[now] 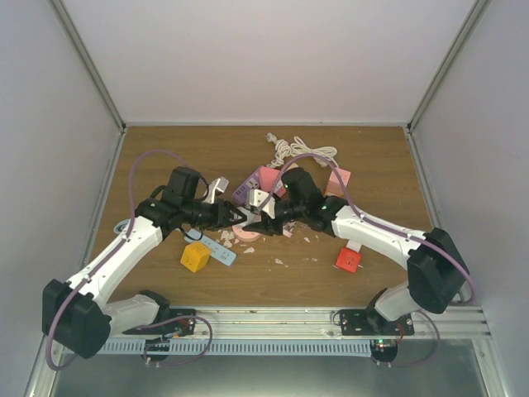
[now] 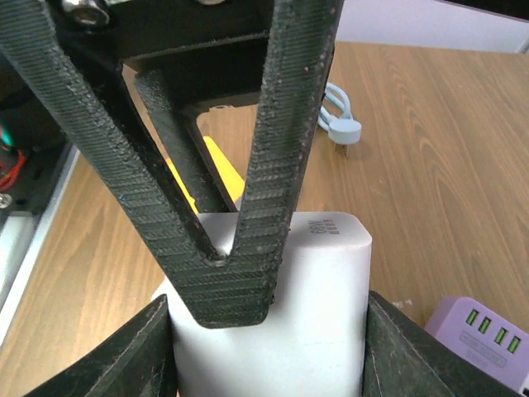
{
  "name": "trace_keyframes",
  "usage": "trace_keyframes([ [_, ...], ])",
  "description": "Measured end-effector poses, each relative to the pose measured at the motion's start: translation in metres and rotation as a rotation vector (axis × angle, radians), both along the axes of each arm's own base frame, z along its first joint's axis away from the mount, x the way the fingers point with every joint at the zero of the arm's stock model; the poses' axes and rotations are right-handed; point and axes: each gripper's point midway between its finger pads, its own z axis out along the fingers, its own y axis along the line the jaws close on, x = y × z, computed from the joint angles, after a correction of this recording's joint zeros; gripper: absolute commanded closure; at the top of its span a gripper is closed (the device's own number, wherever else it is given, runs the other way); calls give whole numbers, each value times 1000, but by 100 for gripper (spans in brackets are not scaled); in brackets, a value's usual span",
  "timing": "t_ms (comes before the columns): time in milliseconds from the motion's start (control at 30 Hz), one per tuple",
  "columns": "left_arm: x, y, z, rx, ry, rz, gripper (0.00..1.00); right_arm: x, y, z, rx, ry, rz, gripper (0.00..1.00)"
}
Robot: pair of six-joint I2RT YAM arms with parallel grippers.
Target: Insert the plug
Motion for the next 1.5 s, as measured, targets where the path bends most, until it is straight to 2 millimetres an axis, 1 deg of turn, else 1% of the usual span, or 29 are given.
trace_keyframes([
  [33,1,0,-2,6,6,2,71,0,1,-3,-14,-9,-5,50],
  [67,1,1,-5,13,16,5,76,1,1,-6,-27,-16,-12,49],
  [100,1,1,-8,19,26,7,84,2,2,-9,-41,-27,-20,48],
  [133,1,2,-11,27,33,9,92,1,4,-11,-52,-30,-26,44],
  [167,0,3,-14,33,37,9,98,1,4,-13,-61,-33,-30,37],
  [267,1,5,-17,45,37,15,100,1,7,-15,-75,-39,-55,19],
  [333,3,6,-19,59,33,25,100,2,9,-15,-77,-33,-84,11],
  [433,10,13,-26,106,28,76,100,10,7,-16,-92,-13,-161,6],
  [567,24,33,-43,213,75,227,100,24,-4,-12,-75,18,-314,5],
  [667,34,47,-55,274,135,367,100,33,-23,-7,-20,67,-478,6],
  [733,40,54,-60,297,172,463,100,39,-37,-8,16,112,-600,7],
  [800,44,56,-61,312,199,534,100,46,-53,-9,49,160,-726,7],
  [900,50,52,-62,349,244,615,100,59,-81,-9,101,229,-943,7],
  [967,57,47,-62,382,272,661,100,66,-99,-8,130,259,-1071,6],
  [1067,69,39,-66,425,317,717,100,71,-126,-8,171,284,-1233,5],
  [1133,73,35,-72,449,342,740,100,72,-145,-8,194,292,-1332,4],
  [1200,74,31,-80,467,368,760,100,72,-160,-10,205,297,-1400,4],
  [1300,69,29,-90,499,402,779,100,73,-179,-17,208,305,-1489,3],
  [1433,69,25,-99,532,425,798,100,73,-199,-32,185,320,-1570,3],
  [1500,72,23,-102,541,428,802,100,73,-203,-35,177,326,-1588,3],
])
